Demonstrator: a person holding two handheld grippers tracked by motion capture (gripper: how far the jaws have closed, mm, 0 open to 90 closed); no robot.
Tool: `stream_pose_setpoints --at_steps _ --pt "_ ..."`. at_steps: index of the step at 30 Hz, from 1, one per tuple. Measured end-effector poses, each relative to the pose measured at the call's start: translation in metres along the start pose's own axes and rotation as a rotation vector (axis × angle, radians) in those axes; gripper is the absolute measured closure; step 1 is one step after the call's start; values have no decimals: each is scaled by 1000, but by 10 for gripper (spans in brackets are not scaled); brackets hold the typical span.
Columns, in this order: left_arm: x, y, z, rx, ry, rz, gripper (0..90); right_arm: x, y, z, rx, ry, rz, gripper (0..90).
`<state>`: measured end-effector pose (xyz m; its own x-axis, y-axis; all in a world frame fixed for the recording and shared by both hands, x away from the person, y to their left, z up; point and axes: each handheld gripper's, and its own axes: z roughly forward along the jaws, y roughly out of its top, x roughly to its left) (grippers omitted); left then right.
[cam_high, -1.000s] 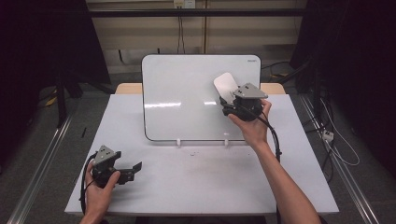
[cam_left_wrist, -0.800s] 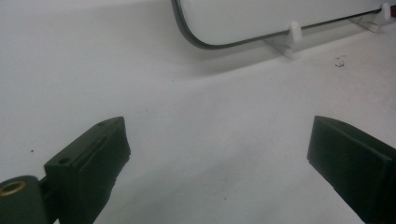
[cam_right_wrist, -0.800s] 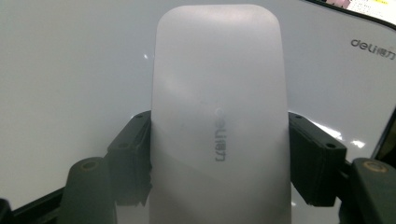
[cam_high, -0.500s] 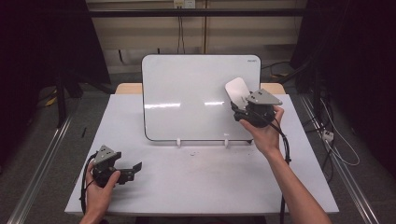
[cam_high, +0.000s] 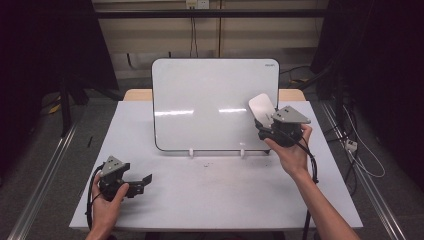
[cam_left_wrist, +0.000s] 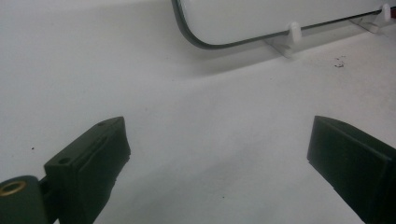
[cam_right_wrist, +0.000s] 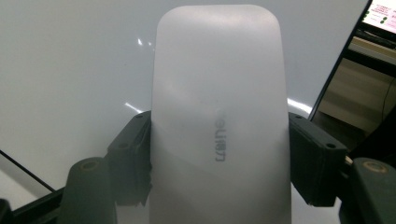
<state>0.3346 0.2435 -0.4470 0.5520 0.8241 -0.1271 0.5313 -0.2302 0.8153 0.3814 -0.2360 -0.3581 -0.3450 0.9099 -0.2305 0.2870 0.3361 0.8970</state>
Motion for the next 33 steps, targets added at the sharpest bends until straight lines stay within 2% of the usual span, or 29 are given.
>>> stream_pose_setpoints --at_steps 6,15,21,26,33 --pt "-2 0 -1 1 4 1 52 0 -8 -5 5 -2 7 317" --pt "-2 2 2 2 -1 7 52 8 -17 -7 19 12 -3 317" --pt "-4 3 5 3 -14 18 53 13 -27 -3 45 9 -15 318" --pt "-3 3 3 4 -11 11 52 17 -34 3 65 12 -25 317" --pt "-3 3 1 -10 -4 6 53 22 -38 11 63 2 -59 317"
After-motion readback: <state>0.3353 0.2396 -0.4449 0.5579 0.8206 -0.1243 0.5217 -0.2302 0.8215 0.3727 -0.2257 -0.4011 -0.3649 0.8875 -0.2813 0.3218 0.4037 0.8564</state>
